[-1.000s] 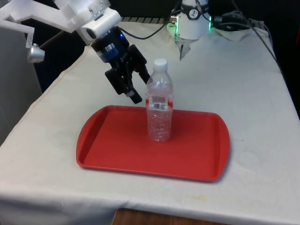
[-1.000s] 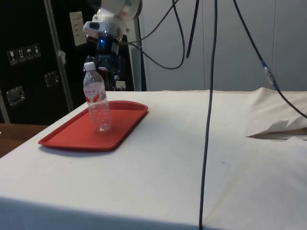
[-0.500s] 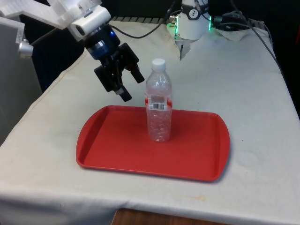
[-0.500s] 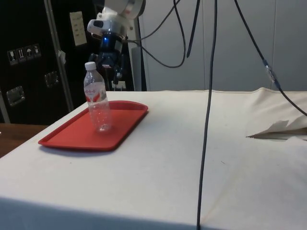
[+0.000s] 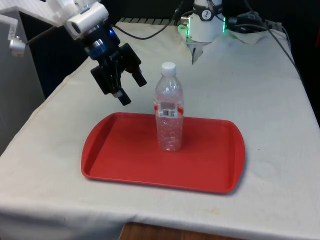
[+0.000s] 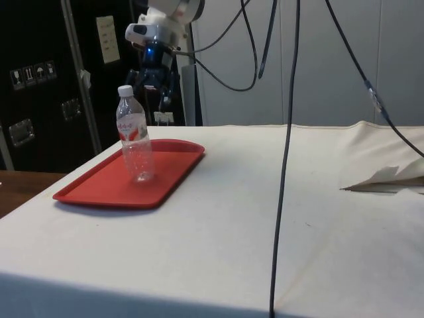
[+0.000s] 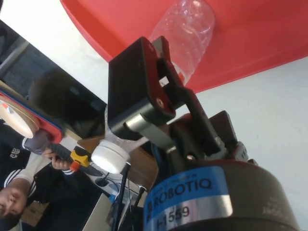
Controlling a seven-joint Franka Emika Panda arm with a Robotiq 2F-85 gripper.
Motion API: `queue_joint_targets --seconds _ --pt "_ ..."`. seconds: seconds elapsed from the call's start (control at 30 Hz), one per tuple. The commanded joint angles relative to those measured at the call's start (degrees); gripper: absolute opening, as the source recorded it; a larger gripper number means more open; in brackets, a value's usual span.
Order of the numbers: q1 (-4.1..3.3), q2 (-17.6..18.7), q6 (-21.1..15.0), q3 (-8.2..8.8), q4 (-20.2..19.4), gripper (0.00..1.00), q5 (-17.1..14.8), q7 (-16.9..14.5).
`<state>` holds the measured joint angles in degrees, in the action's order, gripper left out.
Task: Place the bottle upright on the tray.
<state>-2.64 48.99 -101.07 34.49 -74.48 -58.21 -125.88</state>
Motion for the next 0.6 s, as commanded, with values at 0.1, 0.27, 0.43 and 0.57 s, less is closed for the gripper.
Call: queue_joint_targets --seconds 0.1,0.27,0.43,0.57 --pt "-0.06 -0.4 0.9 0.80 1.0 1.00 -0.5 1.0" --pt "-0.17 -0.9 1.0 1.09 1.1 1.00 -0.9 1.3" --pt "-0.40 -2.2 1.0 1.43 1.3 1.00 -0.9 2.6" --pt "-0.46 -2.9 1.0 1.55 1.3 1.00 -0.9 3.3"
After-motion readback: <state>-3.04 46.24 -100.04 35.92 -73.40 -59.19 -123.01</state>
